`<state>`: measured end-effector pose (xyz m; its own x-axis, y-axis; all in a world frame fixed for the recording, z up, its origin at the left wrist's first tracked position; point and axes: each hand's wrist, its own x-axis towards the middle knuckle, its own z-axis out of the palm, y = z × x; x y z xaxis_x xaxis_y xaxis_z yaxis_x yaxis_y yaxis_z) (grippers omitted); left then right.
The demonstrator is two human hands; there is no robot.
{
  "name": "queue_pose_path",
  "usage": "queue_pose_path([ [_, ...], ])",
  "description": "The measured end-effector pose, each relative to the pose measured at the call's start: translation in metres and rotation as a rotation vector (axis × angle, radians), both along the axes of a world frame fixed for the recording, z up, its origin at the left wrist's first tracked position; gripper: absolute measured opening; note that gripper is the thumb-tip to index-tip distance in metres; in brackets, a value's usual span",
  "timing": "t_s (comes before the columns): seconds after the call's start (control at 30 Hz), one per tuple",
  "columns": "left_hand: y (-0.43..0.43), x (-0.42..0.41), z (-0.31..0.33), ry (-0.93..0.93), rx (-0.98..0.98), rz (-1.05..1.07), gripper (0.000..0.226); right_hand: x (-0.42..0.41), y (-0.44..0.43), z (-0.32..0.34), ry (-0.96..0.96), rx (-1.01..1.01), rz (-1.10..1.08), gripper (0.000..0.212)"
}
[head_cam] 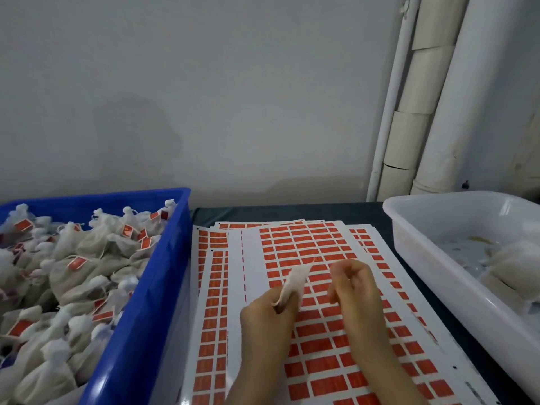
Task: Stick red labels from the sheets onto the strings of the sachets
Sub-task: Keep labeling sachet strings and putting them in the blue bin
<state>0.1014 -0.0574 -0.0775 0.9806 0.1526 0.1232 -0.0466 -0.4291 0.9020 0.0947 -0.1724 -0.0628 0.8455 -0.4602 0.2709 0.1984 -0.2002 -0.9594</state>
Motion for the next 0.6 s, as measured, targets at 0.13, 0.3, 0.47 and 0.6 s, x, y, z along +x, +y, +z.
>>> queue_pose_path([
  [0.13, -0.001, -0.003, -0.007, -0.214, 0.304, -0.112, 0.041, -0.005, 0.023, -0.013, 0.04, -0.039, 0.157, 0.055],
  [0.3, -0.004, 0.005, -0.012, -0.217, 0.547, -0.188, 0.061, 0.002, 0.02, -0.018, 0.041, -0.068, 0.027, 0.029],
  [0.47, -0.013, -0.002, -0.006, -0.142, 0.231, -0.291, 0.059, 0.0, 0.007, -0.012, 0.034, -0.095, 0.023, 0.005],
  [0.6, -0.008, -0.001, 0.01, -0.007, -0.165, -0.257, 0.065, -0.004, 0.001, -0.003, 0.039, -0.103, 0.093, 0.013],
])
